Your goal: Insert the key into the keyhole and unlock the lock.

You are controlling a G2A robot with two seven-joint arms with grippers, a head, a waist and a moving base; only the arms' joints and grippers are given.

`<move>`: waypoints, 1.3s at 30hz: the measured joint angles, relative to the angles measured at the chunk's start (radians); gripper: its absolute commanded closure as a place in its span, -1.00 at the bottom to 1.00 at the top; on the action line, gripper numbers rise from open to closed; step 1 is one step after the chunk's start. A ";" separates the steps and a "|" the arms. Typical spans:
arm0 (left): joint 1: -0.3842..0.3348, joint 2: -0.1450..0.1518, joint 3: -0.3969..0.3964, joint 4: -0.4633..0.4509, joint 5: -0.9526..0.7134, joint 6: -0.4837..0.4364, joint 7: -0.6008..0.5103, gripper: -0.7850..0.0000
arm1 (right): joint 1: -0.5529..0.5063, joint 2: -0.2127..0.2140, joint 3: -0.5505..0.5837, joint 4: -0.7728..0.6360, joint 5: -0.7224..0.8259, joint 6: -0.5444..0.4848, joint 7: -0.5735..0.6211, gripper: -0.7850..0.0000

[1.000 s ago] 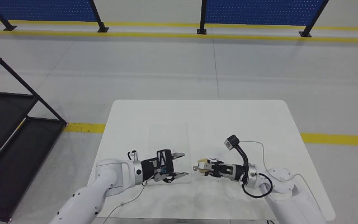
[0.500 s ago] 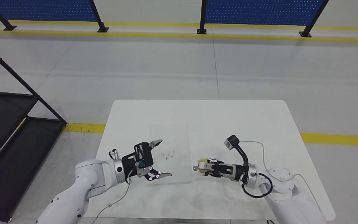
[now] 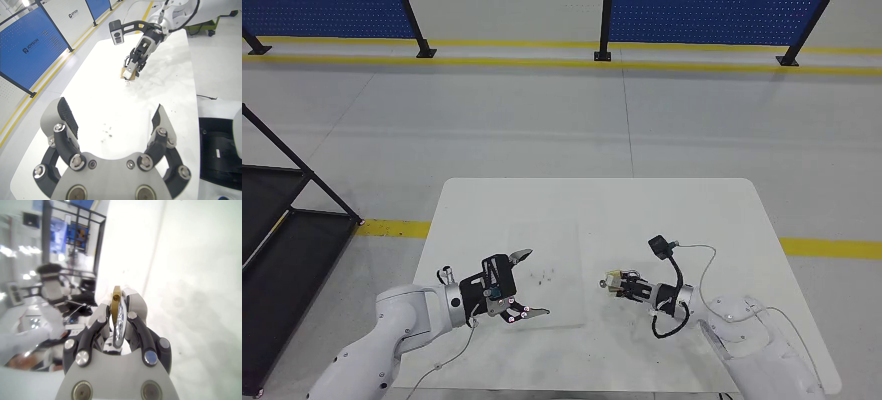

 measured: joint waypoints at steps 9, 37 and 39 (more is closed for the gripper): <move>0.000 0.000 0.000 0.000 0.000 0.000 0.000 -1.00 | 0.049 -0.020 -0.100 0.050 -0.186 0.146 -0.091 1.00; 0.000 0.000 0.000 0.000 0.000 0.000 0.000 -1.00 | 0.019 -0.026 -0.067 0.014 -0.223 0.243 -0.148 -1.00; 0.000 0.000 0.000 0.000 0.000 0.000 0.000 -1.00 | 0.009 -0.024 -0.057 -0.001 -0.233 0.234 -0.165 -1.00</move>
